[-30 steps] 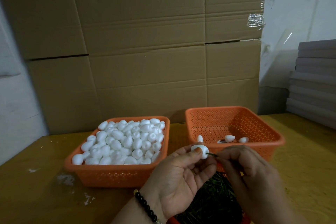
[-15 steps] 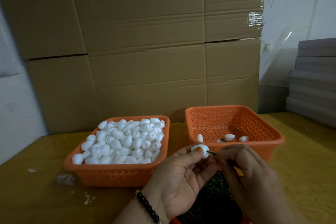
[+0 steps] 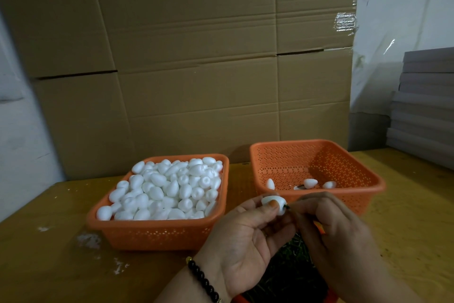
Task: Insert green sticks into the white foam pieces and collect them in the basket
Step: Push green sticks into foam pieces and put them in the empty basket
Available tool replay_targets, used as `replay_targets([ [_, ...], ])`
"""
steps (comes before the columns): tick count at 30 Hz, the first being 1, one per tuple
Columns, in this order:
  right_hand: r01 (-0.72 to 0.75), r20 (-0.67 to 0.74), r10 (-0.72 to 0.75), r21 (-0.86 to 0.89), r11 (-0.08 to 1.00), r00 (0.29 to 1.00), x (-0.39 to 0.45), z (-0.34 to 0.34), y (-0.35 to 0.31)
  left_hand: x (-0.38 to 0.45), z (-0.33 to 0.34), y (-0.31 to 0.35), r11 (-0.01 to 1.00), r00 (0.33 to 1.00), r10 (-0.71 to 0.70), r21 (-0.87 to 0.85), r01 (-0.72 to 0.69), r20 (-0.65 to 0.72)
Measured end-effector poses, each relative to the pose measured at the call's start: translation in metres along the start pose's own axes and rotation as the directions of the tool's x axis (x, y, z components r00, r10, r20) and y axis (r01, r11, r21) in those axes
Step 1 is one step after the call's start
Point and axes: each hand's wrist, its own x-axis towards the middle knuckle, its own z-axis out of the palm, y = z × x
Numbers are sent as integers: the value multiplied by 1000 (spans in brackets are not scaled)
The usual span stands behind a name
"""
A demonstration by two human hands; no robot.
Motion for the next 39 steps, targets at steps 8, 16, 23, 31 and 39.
replay_targets([
  [8, -37, 23, 37, -4, 999, 999, 2, -1, 1, 0, 0, 0, 1000, 1000, -4, 10, 4, 2],
  [16, -42, 53, 41, 28, 999, 998, 1, 0, 2, -1, 1, -1, 1000, 1000, -4, 12, 4, 2],
  [23, -63, 64, 61, 23, 998, 996, 2, -1, 0, -2, 2, -1, 1000, 1000, -5, 4, 5, 25],
  [31, -60, 63, 60, 9, 998, 996, 1, 1, 2, -1, 1, -1, 1000, 1000, -1, 17, 1, 21],
  [39, -96, 124, 87, 62, 993, 988, -1, 1, 4, 0, 0, -1, 1000, 1000, 5, -3, -5, 6],
])
